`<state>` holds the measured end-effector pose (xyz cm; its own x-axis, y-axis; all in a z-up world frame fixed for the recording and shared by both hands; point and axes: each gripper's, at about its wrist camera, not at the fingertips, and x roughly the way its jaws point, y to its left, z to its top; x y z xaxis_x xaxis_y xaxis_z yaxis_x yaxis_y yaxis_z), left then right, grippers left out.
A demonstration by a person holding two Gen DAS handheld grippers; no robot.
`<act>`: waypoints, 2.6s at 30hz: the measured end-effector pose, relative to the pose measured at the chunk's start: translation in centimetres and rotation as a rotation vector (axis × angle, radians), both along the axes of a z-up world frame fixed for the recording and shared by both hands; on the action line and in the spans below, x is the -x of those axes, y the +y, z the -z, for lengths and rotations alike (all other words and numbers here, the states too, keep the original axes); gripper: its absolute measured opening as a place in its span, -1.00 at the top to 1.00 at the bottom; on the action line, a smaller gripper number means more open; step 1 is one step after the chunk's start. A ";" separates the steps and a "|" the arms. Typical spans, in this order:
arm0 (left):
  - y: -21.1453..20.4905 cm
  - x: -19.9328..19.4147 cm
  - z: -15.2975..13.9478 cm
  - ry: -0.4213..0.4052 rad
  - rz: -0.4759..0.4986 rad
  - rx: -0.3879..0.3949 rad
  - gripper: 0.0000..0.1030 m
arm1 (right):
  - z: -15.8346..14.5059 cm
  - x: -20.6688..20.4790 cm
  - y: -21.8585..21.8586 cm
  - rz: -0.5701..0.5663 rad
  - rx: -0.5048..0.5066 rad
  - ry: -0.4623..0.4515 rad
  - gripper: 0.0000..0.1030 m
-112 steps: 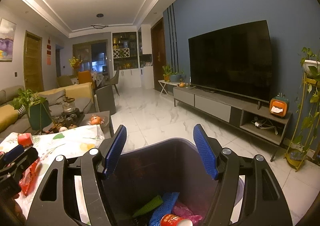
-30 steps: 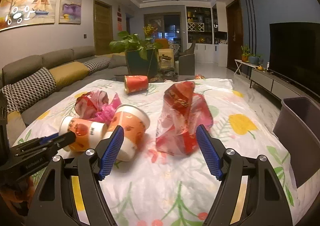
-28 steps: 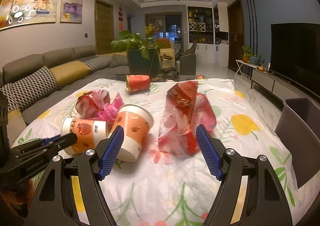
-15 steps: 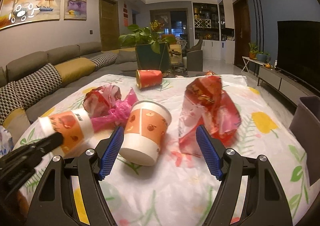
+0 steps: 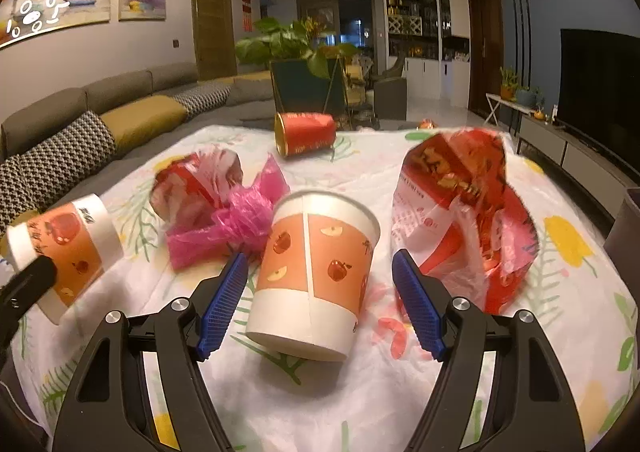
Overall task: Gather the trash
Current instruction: 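Grasp the upright white paper cup with orange print with the right gripper, then carry the cup in the left gripper while the right carries its cup to the bin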
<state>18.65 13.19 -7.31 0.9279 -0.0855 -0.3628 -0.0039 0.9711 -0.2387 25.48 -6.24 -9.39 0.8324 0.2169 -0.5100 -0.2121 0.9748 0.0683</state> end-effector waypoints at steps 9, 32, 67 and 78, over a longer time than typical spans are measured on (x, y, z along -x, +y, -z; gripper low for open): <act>-0.3 0.0 0.1 0.009 0.007 0.008 0.97 | 0.8 -1.2 0.3 -0.014 0.003 0.063 -0.16; -4.0 1.3 -2.0 -0.018 0.041 -0.028 0.97 | -4.2 5.5 -5.8 -0.008 -0.062 -0.092 -0.13; -20.6 -0.7 -6.8 -0.098 0.339 -0.108 0.97 | -8.7 10.8 -20.4 0.250 -0.032 -0.242 -0.13; -27.3 -1.9 -8.0 -0.142 0.462 -0.117 0.97 | -9.2 11.8 -26.1 0.381 0.001 -0.266 -0.13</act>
<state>20.50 -14.08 0.68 0.8439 -0.4653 -0.2672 0.4576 0.8841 -0.0947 13.70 -32.38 -0.23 0.9545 -0.1299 -0.2684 0.1510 0.9867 0.0594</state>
